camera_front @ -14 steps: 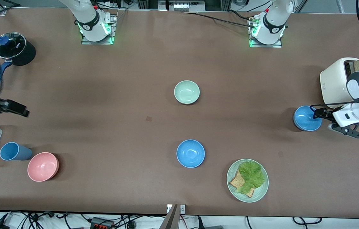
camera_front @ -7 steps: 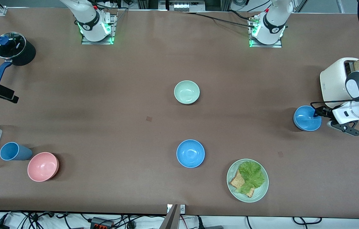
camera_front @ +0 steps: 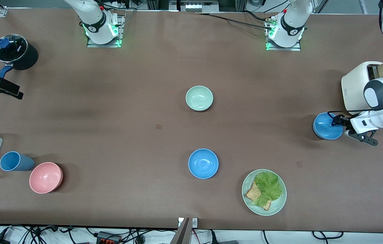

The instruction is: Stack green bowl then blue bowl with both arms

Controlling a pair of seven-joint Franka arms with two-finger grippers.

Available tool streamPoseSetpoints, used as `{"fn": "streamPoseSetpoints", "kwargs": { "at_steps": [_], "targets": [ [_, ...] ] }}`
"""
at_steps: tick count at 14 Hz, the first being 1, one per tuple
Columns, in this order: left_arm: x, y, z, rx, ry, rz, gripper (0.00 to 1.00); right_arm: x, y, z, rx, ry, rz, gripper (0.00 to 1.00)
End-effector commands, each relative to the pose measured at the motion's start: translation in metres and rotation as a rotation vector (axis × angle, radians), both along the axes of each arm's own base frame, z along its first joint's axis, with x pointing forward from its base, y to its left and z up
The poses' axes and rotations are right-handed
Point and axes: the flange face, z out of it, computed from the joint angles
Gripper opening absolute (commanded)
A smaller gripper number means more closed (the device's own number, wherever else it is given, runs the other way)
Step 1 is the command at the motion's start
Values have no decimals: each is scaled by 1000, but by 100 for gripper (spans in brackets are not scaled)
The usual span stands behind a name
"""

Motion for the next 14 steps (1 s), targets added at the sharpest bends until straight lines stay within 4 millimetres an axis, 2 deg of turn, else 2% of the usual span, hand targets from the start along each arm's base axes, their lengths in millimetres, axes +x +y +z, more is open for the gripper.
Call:
{"fn": "streamPoseSetpoints", "kwargs": {
  "at_steps": [1,3,8,9,11,13,14],
  "targets": [
    [-1,0,-3,6,-5,-29,51,-26,0,-10,-6,-20,20,100],
    [0,-2,-4,6,-10,-31,37,-36,1,-12,-7,-15,22,100],
    [3,-6,-5,4,-13,-21,5,-41,1,-5,-11,-20,56,100],
    [3,-7,-4,1,-10,-19,1,-42,1,-6,-11,-19,55,100],
    [6,-10,0,-2,-13,-6,1,-44,0,-4,-12,-19,53,100],
    [9,-30,3,-22,10,-11,1,-44,-1,-5,-3,-17,45,100],
    [9,-36,12,-27,20,-5,0,-44,-1,-5,-1,-17,46,100]
  ]
}}
